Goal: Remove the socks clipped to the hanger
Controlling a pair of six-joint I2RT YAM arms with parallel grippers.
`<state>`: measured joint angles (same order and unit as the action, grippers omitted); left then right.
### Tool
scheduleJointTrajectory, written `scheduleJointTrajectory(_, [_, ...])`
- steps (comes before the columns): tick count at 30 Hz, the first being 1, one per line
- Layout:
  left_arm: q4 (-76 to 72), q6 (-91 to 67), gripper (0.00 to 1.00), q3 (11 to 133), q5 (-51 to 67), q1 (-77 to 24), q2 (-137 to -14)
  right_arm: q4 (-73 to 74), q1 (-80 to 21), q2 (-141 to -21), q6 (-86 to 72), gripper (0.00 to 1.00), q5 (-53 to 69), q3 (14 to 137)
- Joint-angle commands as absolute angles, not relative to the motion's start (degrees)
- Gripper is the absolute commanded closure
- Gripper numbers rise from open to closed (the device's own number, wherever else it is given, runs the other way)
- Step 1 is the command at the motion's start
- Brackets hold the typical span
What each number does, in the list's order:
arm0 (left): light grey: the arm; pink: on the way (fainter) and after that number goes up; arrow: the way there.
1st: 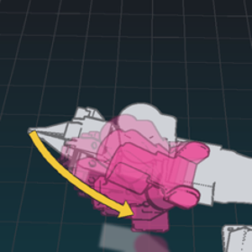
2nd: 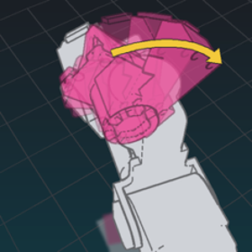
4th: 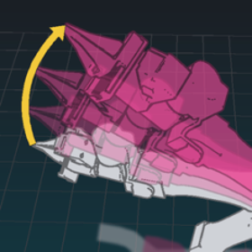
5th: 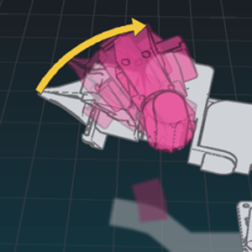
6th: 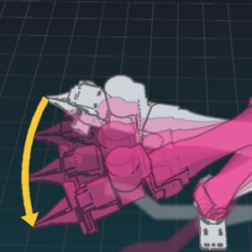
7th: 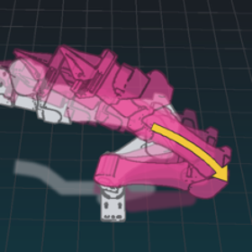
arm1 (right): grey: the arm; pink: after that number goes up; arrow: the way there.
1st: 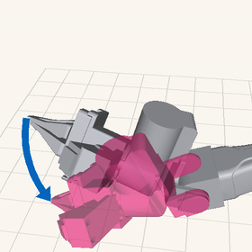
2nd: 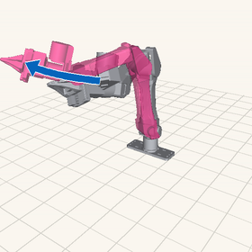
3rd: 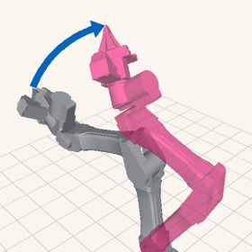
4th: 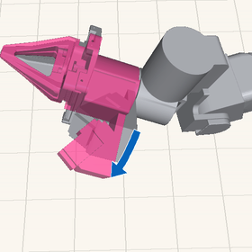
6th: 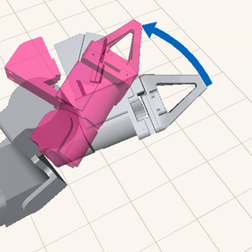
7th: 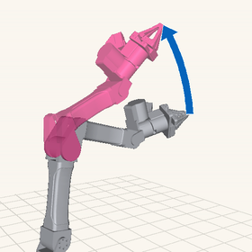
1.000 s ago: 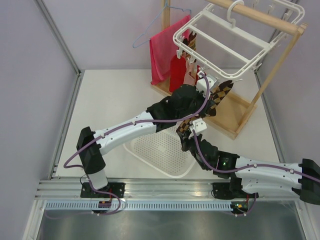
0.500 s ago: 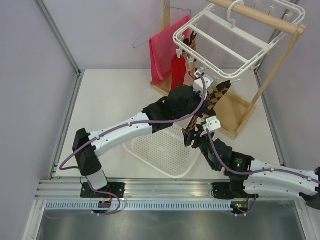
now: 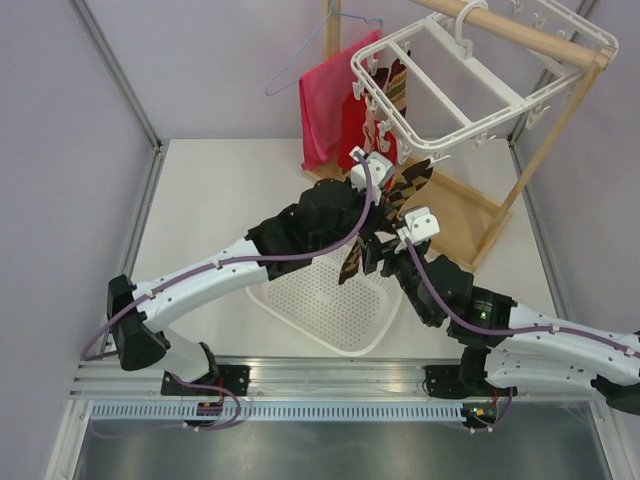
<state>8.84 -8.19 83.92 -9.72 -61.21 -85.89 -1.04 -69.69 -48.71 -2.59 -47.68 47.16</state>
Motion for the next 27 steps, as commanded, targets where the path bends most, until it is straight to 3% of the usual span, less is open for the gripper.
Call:
scheduleJointTrajectory(1, [10.28,-10.10,0.98,81.40,-12.39,-61.43,-81.31,-1.23,-68.82,-50.44,1.75,0.20,-47.02,52.11])
scheduleJointTrajectory(11, [12.04,-13.36,0.98,75.24,-12.31,-61.35,-74.62,-2.37,-56.61,-50.62,-1.67,0.18,-35.25,57.12])
scheduleJointTrajectory(17, [12.30,-15.73,0.98,73.48,-11.86,-61.52,-75.14,-0.27,-56.51,-51.50,-1.58,0.18,-38.66,63.36])
scheduleJointTrajectory(27, [9.76,-15.73,0.98,72.95,-21.27,-63.72,-77.34,16.95,-56.51,-45.99,-4.30,0.18,-46.58,71.28])
